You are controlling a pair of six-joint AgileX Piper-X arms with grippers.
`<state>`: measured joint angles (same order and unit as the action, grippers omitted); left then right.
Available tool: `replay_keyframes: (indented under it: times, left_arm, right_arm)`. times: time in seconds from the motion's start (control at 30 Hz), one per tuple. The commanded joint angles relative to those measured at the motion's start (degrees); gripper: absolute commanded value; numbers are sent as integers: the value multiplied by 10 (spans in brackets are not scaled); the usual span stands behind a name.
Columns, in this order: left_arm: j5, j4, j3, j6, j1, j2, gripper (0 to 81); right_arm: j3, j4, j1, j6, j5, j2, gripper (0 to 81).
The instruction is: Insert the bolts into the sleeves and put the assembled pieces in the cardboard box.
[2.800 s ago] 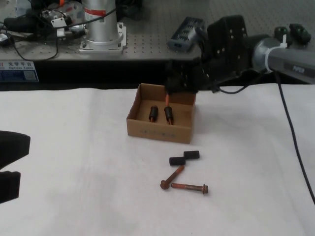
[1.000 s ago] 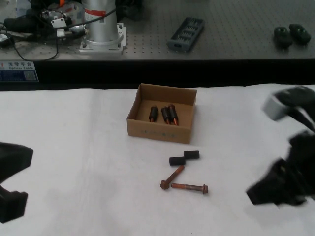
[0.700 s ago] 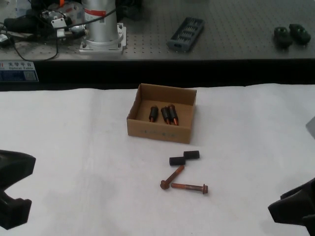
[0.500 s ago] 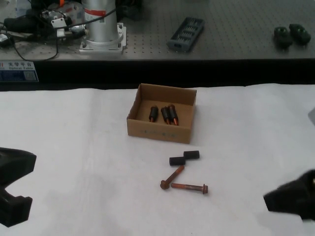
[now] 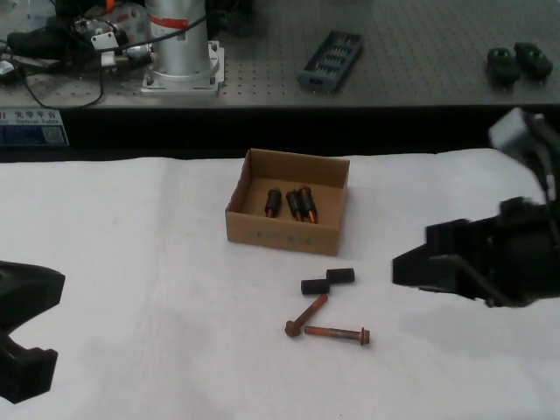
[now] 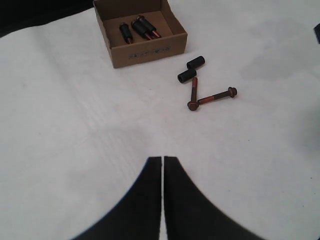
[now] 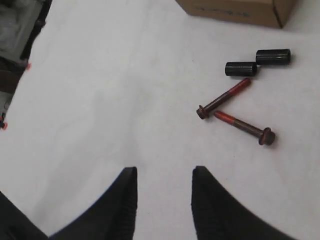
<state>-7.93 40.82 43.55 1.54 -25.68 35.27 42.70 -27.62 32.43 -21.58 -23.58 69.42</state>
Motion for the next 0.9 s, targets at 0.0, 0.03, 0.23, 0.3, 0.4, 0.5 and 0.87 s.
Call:
replay_keyframes:
  times: [0.0, 0.03, 0.23, 0.3, 0.4, 0.5, 0.87]
  left_arm:
    - [-1, -7, 2, 7, 0, 1, 11]
    - [-1, -7, 2, 7, 0, 1, 11]
    - [-1, -7, 2, 7, 0, 1, 11]
    - [-1, -7, 2, 7, 0, 1, 11]
    - [-1, -7, 2, 7, 0, 1, 11]
    - [0, -6, 2, 7, 0, 1, 11]
    - [23, -6, 2, 36, 0, 1, 11]
  right_arm:
    - [14, 6, -4, 68, -19, 15, 281]
    - [24, 0, -5, 98, -22, 31, 281]
    - [112, -61, -4, 363, 35, 154, 284]
    - [141, -75, -4, 467, 83, 193, 286]
    - [186, -81, -4, 592, 158, 241, 286]
    - [215, -66, -4, 678, 177, 283, 286]
    - [241, -14, -3, 837, 191, 360, 286]
